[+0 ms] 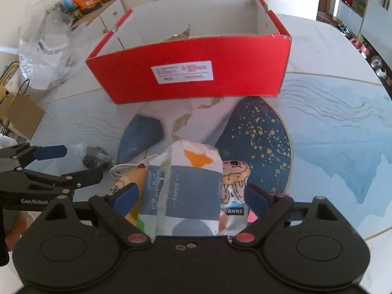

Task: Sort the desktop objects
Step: 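Reach left tool to the tea bag while right tool reaches the paper pack, then grasp the dark tea bag with left tool while right tool grasps paper pack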

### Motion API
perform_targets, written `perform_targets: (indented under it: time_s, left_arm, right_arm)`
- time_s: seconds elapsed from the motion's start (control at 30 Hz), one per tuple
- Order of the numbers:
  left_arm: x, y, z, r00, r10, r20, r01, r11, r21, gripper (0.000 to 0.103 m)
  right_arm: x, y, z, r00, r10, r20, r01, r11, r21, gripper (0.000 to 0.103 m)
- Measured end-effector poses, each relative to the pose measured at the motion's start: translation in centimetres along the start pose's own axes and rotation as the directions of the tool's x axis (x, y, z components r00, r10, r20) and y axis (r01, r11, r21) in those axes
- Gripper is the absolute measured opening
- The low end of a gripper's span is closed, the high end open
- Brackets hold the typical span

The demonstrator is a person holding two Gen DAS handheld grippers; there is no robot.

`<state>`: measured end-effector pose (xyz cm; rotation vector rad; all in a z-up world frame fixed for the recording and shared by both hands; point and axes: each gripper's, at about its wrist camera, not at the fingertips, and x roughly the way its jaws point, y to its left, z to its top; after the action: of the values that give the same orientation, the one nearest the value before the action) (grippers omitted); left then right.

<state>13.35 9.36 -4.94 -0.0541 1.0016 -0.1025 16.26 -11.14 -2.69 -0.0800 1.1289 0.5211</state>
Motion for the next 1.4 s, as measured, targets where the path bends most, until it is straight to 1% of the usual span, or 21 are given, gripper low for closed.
perform_targets:
  time_s: [0.17,0.27,0.4,0.47,0.57,0.77,0.83,0.97,1.03,1.17,1.23,1.3,1.33,1.4]
  left_arm:
    - [0.9,0.7,-0.2,1.000,0.007,-0.006,-0.007,1.000,-0.029,0.098]
    - [1.3,1.0,-0.2,1.000,0.017,-0.006,-0.017,0.999,-0.035,0.098]
    - [1.7,0.9,-0.3,0.999,0.033,0.001,-0.033,0.999,-0.022,0.097]
    - [1.7,1.0,-0.3,1.000,0.029,0.005,-0.029,0.999,-0.029,0.097]
    - [1.7,1.2,-0.2,1.000,0.020,0.008,-0.020,0.999,-0.035,0.096]
    - [1.9,1.4,-0.2,1.000,-0.006,-0.004,0.006,0.999,-0.050,0.083]
    - [2.0,1.4,-0.2,1.000,-0.012,-0.008,0.011,0.999,-0.052,0.074]
    - [1.9,1.5,-0.1,1.000,-0.017,-0.002,0.017,0.998,-0.061,0.071]
    - [1.8,1.5,0.0,1.000,-0.021,0.001,0.021,0.998,-0.066,0.065]
    - [1.6,1.5,0.2,0.999,-0.032,0.009,0.032,0.997,-0.070,0.058]
    - [1.6,1.6,0.2,0.999,-0.043,0.011,0.044,0.996,-0.077,0.053]
    - [1.6,1.7,0.3,0.999,-0.052,0.012,0.053,0.995,-0.084,0.050]
    - [1.5,1.7,0.3,0.998,-0.056,0.015,0.057,0.995,-0.086,0.046]
    - [1.3,1.5,0.3,0.998,-0.059,0.023,0.060,0.995,-0.079,0.042]
  right_arm:
    - [0.5,-0.6,-0.2,1.000,0.011,-0.011,-0.011,0.999,0.036,0.093]
    - [0.7,-0.5,-0.3,1.000,0.018,-0.010,-0.018,0.999,0.035,0.093]
    - [1.2,0.0,-0.5,0.999,0.020,-0.025,-0.020,1.000,0.010,0.088]
    - [1.3,0.2,-0.6,0.999,0.020,-0.026,-0.020,1.000,0.006,0.085]
    - [1.4,0.1,-0.6,0.999,0.029,-0.029,-0.028,0.999,0.017,0.082]
    - [1.6,0.1,-0.6,0.998,0.043,-0.041,-0.042,0.999,0.027,0.075]
    - [1.6,0.1,-0.6,0.998,0.048,-0.044,-0.046,0.998,0.033,0.071]
    - [1.5,0.0,-0.5,0.998,0.043,-0.043,-0.041,0.998,0.038,0.064]
    - [1.4,-0.1,-0.5,0.998,0.046,-0.040,-0.044,0.998,0.047,0.062]
    - [1.2,-0.2,-0.3,0.997,0.061,-0.042,-0.058,0.996,0.069,0.059]
    - [1.1,-0.1,-0.3,0.997,0.060,-0.041,-0.057,0.996,0.064,0.055]
    - [0.9,-0.1,-0.3,0.997,0.061,-0.036,-0.059,0.996,0.062,0.050]
    - [0.9,-0.1,-0.3,0.998,0.062,-0.032,-0.059,0.996,0.062,0.049]
    - [0.6,-0.2,-0.2,0.998,0.064,-0.026,-0.062,0.996,0.065,0.044]
